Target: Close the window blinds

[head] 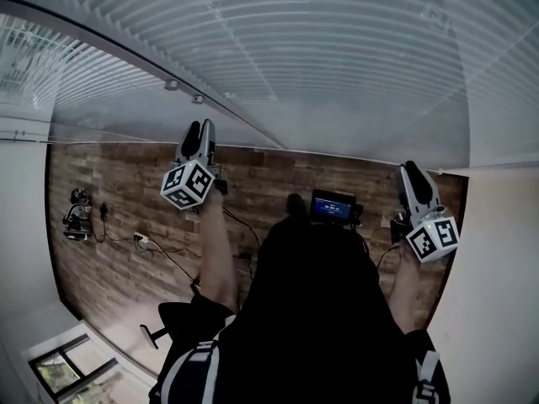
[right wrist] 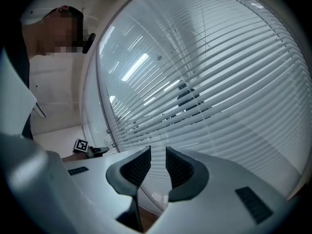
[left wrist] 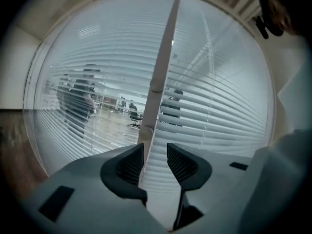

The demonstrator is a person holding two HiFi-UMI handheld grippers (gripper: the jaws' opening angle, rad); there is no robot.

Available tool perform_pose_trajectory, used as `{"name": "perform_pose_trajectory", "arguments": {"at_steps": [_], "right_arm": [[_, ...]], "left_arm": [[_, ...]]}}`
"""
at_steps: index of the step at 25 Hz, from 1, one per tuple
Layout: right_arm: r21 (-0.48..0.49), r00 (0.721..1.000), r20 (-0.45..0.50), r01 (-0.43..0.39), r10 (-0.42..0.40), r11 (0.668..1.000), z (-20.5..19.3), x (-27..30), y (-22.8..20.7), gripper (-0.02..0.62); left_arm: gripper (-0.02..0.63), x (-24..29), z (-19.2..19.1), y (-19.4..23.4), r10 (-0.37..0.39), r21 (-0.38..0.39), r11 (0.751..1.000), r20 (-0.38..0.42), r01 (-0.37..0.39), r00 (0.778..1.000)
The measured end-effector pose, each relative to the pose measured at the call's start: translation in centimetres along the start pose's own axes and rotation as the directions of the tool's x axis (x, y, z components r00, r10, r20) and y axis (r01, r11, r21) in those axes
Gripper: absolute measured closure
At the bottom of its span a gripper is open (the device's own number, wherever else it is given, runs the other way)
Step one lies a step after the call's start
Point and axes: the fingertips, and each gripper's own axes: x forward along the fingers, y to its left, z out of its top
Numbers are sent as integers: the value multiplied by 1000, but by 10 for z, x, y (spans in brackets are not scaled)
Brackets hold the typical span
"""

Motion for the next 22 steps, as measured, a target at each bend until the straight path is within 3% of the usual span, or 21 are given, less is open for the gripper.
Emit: {"name": "perform_pose_trajectory", "arguments": {"at_steps": [5, 8, 15, 19, 22], "right_arm": [[-11, 1000, 10, -10, 10, 1000, -11, 0, -6, 500], [-9, 1000, 18, 4, -4, 1000, -10, -5, -7, 500], [1, 999, 25, 37, -37, 999, -14, -10, -8, 500], [9, 999, 30, 41, -41, 999, -29, -12, -16, 500], [1, 999, 29, 33, -33, 999, -21, -4, -8, 500]], "left_arm": [[459, 28, -1, 17, 76, 13, 997, -9, -76, 997], [459, 40, 0, 29, 113, -29, 993, -21, -114, 993], [462, 45, 9, 33, 117, -39, 992, 15, -116, 993], [471, 46, -4, 27, 124, 72, 990, -4, -124, 992], [471, 46, 3, 27, 159, 204, 967, -25, -151, 987]]}}
